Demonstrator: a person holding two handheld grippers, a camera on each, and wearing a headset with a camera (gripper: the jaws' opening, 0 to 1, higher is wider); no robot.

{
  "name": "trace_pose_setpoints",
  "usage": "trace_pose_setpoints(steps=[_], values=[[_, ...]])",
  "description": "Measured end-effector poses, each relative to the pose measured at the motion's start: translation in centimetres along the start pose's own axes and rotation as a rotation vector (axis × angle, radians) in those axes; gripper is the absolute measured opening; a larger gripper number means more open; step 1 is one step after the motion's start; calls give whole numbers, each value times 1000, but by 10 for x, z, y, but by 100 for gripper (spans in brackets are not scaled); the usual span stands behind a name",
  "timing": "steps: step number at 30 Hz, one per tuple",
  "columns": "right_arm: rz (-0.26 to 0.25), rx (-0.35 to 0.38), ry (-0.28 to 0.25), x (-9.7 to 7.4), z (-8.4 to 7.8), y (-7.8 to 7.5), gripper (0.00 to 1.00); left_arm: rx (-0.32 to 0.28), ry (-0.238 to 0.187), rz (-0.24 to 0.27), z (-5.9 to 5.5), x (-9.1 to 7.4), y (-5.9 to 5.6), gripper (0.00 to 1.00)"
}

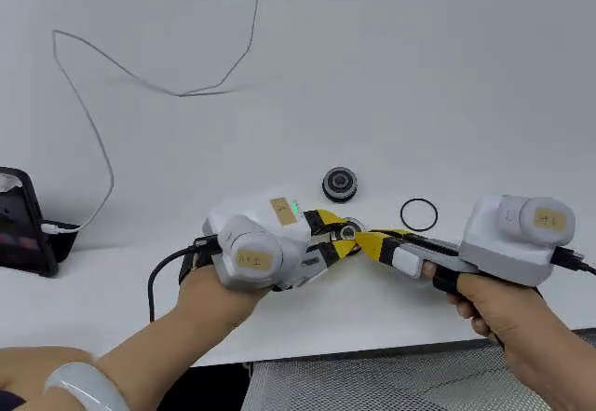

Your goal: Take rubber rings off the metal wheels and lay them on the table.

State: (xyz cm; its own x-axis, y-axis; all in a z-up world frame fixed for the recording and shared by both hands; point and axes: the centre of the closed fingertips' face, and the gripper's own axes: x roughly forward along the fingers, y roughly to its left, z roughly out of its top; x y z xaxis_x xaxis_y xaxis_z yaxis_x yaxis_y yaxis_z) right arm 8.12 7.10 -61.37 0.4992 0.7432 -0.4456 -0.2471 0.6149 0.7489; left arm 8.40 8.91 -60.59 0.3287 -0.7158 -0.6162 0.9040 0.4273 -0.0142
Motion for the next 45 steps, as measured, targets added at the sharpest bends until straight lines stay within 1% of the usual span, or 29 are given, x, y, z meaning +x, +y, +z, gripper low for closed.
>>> trace_pose_setpoints(steps=[4,6,7,10,16,20,25,31,34,36,45], values=[[18,45,-2,1,0,2,17,-1,-1,0,0,0,0,13],[35,69,-2,2,0,8,17,-2,-1,0,0,0,0,13],[33,64,0,2,0,7,17,-2,-1,0,0,0,1,13],[46,85,1,1,0,8,17,-4,-2,0,0,0,0,13],[50,72,-5,-3,2,13,17,-6,1,1,0,0,0,13],[50,63,-4,-1,0,13,16,-8,1,2,0,0,0,13],[56,82,-7,1,0,12,17,-12,-1,3,1,-1,0,13],[55,78,-13,-3,2,13,16,-11,0,2,0,-1,1,13],[61,81,-20,-5,4,13,12,-13,-1,2,0,-1,0,13],[59,73,-16,-4,3,13,11,-13,-1,2,0,-1,0,13],[35,63,-15,-3,3,8,6,-13,-1,1,0,-1,0,13]])
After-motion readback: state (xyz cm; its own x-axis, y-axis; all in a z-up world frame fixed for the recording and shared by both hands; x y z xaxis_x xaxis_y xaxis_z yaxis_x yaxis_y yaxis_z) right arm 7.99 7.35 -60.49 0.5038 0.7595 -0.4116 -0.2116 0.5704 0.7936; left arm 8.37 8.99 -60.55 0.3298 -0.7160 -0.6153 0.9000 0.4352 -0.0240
